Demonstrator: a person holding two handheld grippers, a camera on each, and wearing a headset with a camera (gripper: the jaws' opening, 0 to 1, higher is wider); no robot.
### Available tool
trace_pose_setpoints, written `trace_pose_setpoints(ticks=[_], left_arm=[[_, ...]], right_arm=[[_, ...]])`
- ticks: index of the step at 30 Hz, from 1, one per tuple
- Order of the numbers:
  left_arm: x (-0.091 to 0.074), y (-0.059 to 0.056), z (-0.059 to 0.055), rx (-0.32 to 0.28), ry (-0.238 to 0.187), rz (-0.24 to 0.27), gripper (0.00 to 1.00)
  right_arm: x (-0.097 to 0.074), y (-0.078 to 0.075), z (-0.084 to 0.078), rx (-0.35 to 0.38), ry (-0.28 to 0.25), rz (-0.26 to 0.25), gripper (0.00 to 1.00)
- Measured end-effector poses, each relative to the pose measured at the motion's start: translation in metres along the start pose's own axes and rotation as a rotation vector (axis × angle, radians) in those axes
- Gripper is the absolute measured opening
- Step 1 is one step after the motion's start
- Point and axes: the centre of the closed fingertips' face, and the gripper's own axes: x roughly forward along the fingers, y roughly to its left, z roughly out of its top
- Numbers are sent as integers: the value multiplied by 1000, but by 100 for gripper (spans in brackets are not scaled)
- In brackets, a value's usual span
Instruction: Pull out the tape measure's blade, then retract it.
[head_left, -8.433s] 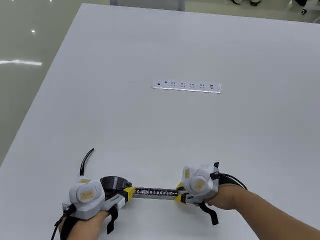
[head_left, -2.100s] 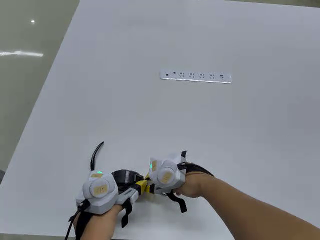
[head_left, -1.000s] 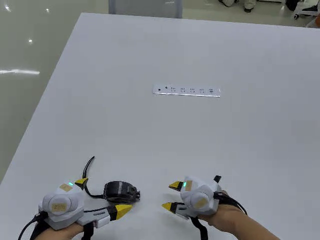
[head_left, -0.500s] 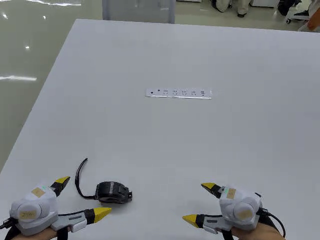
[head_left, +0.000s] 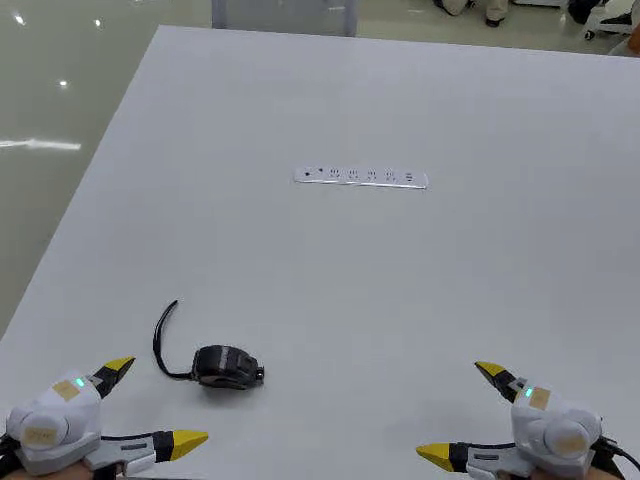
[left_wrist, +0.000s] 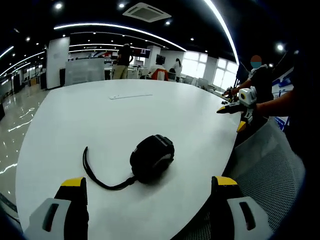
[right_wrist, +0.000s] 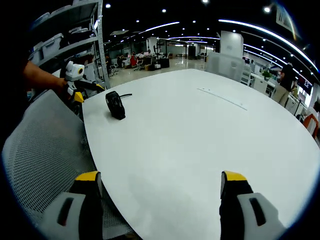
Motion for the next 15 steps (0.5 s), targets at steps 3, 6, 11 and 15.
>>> trace_pose_setpoints(ticks=[3, 6, 11, 15], left_arm=[[-11, -1, 7, 16, -26, -11, 100], [-19, 7, 8, 13, -24, 14, 100], [-24, 10, 10, 5, -20, 24, 100], [-26, 13, 9, 1, -17, 28, 100]], right_arm=[[-13, -3, -2, 18, -3, -25, 100], [-23, -8, -1, 47, -26, -55, 100], [-37, -5, -1, 54, -33, -69, 100], [-40, -5, -6, 67, -32, -78, 100]])
